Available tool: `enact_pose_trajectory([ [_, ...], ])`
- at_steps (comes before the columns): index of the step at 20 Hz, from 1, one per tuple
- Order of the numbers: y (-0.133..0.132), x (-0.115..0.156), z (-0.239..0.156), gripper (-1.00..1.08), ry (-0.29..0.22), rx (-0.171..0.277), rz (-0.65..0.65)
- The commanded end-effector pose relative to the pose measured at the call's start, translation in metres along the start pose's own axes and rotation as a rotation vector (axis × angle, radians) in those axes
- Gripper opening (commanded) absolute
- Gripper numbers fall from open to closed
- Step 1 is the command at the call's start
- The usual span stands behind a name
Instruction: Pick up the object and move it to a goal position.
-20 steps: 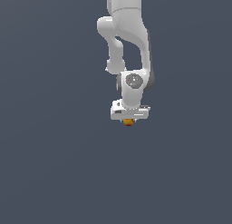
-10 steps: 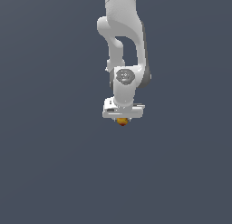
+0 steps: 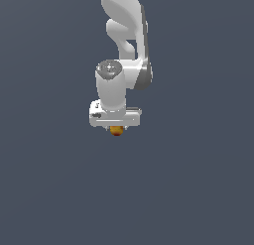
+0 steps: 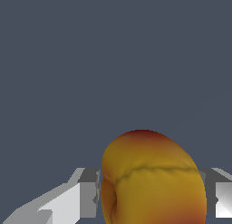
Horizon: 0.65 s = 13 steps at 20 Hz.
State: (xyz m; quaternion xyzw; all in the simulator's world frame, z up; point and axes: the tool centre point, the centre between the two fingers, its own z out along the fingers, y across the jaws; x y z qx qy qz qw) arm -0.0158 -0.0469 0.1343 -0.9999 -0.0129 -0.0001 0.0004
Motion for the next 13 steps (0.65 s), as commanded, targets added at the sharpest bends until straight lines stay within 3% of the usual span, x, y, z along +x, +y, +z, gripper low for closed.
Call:
enact_pose_trajectory([
  [1, 0.017, 0.007, -0.015, -1.00, 0.000, 0.000, -0.002],
  [7, 0.042, 0.018, -0.036, -1.00, 0.000, 0.000, -0.002],
  [13, 0.047, 0.021, -0.040, -1.00, 0.000, -0.001, -0.001],
])
